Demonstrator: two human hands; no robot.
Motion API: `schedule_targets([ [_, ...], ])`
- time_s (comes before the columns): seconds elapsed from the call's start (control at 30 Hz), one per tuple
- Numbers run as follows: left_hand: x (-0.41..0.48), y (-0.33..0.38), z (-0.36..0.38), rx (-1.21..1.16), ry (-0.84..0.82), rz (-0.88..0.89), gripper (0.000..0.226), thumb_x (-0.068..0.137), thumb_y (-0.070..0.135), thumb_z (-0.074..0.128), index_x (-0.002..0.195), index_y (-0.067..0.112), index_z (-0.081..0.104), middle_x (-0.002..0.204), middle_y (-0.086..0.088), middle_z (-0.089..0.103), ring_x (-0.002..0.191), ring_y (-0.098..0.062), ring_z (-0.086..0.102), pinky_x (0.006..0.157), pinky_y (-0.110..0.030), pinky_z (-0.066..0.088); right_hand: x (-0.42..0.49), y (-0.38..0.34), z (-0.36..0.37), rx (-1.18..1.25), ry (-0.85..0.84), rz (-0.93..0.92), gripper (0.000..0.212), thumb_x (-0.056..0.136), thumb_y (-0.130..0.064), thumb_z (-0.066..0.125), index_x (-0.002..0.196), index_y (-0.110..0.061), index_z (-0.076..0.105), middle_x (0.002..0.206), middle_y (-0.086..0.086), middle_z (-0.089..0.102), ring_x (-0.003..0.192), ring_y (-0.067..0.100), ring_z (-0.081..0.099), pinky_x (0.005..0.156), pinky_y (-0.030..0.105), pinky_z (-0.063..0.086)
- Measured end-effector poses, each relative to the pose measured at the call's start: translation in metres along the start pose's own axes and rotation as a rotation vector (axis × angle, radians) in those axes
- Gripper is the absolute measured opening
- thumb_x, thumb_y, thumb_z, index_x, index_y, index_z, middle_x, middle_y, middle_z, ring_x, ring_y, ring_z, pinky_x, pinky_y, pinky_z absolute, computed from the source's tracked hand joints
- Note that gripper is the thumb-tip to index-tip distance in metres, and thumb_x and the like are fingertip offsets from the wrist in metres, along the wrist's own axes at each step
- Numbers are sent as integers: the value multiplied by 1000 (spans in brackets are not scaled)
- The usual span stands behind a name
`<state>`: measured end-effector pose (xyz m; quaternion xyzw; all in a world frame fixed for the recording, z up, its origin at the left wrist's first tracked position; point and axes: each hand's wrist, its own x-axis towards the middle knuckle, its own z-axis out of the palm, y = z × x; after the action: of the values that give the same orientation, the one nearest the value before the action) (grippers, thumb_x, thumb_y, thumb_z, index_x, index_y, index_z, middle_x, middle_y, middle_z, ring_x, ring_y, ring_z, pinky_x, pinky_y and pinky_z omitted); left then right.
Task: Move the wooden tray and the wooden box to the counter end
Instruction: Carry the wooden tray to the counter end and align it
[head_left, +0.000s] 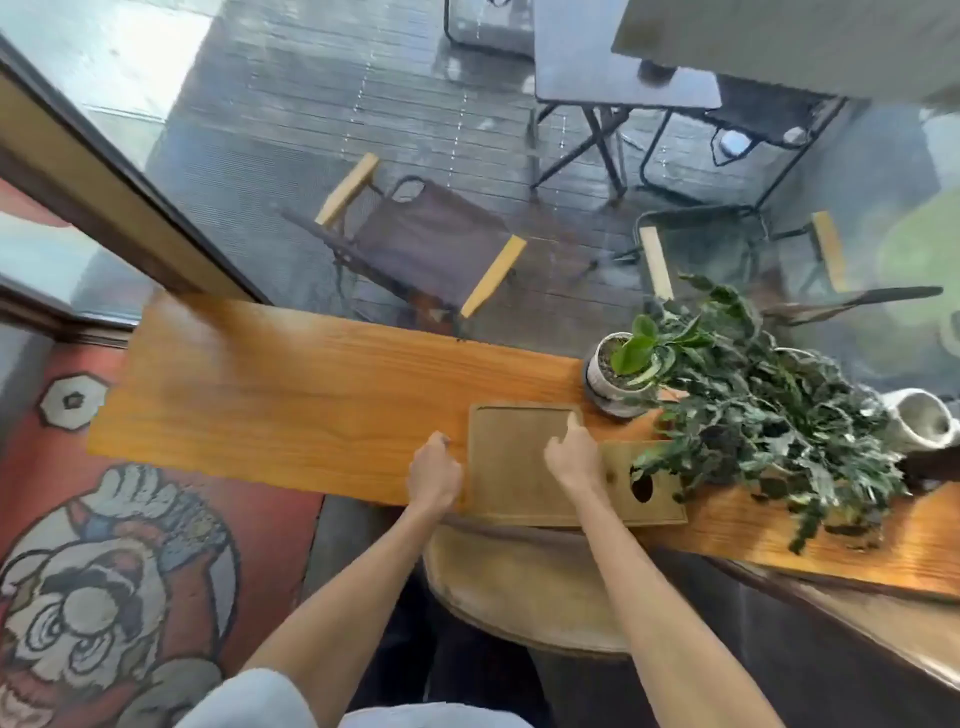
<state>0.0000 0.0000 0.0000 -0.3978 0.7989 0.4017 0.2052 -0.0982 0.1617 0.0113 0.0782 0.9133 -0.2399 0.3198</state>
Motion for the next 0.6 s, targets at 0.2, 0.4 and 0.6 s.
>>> schedule_targets([
  [0.2, 18, 6, 38, -1, -103, -160, 43, 95, 10, 40, 138, 9, 42, 137, -14, 52, 123, -36, 51, 99, -47, 45, 47, -8, 1, 73, -97, 205, 76, 94, -3, 43, 156, -2, 0, 166, 14, 4, 152, 31, 11, 120, 39, 17],
  [0.4, 22, 12, 53, -143, -121, -252, 32, 91, 8, 47, 122, 10, 49, 130, -15, 47, 116, -36, 49, 97, -49, 45, 66, -7, 18, 165, -76, 385, 84, 93, -13, 54, 155, 0, -1, 166, 15, 5, 153, 31, 9, 121, 40, 15],
  [0.6, 25, 12, 39, -330, -27, -347, 43, 94, 14, 53, 134, 20, 39, 141, -12, 36, 129, -34, 34, 109, -50, 34, 70, -12, 23, 182, 40, 343, 65, 88, -9, 56, 147, -5, 30, 155, 16, 31, 143, 35, 30, 116, 42, 28],
])
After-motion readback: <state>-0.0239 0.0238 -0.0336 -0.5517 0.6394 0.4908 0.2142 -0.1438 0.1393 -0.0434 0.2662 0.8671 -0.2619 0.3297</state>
